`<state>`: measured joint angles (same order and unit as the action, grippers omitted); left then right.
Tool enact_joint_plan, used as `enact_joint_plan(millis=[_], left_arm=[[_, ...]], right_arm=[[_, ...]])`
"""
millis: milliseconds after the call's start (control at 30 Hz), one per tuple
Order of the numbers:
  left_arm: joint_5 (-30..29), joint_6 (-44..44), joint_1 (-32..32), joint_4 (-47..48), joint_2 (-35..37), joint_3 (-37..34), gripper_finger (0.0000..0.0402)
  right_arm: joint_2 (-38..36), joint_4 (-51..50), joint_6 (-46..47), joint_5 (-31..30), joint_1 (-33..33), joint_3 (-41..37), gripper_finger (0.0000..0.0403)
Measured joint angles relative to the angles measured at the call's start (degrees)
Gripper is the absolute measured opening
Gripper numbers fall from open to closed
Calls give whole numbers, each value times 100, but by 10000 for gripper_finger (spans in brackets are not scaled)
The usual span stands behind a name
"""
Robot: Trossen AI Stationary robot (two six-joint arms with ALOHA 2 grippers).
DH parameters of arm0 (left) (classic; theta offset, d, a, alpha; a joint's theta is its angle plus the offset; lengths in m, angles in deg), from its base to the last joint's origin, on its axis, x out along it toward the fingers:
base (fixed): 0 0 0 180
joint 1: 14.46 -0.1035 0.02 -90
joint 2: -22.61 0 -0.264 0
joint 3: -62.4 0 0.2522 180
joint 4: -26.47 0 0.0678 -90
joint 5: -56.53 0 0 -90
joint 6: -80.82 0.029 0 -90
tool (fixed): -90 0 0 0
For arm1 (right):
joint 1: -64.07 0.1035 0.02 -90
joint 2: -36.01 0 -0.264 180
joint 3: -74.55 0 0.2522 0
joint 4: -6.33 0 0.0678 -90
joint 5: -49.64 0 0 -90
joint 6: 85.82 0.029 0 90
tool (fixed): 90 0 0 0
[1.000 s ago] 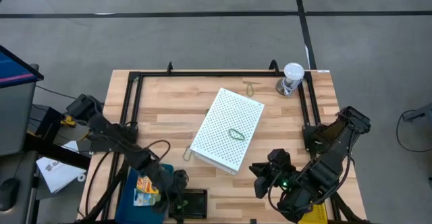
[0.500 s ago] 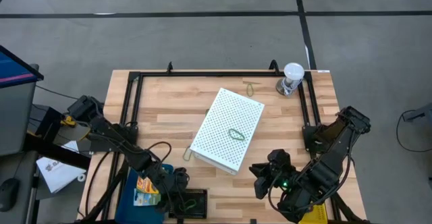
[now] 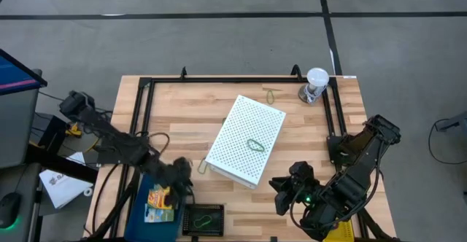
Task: Pick & Place Office Desk Supplies
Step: Put the green rubber band into the black bin
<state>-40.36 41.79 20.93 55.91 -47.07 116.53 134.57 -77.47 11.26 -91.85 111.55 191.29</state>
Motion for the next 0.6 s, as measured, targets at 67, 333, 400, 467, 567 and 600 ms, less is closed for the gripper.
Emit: enact_joint_plan(millis=[67, 333, 400, 467, 567, 600], left_arm=[[29, -589, -296, -149, 429, -533, 173], [409, -1615, -2387, -1032, 1692, -1920, 157], [950, -1585, -3073, -1023, 1583, -2020, 149], [1503, -1611, -3669, -1074, 1320, -2077, 145], [2019, -1719, -4320, -1359, 1027, -2075, 144], [2119, -1831, -4476, -1490, 916, -2067, 144]], right_arm=[[0, -8, 36, 6, 0, 0, 72], [0, -88, 90, 52, -45, 0, 72], [0, -152, 90, 66, -68, 0, 72], [0, -194, 90, 92, -112, 0, 72], [0, -210, 90, 207, -167, 0, 73], [0, -208, 90, 237, -183, 0, 72]])
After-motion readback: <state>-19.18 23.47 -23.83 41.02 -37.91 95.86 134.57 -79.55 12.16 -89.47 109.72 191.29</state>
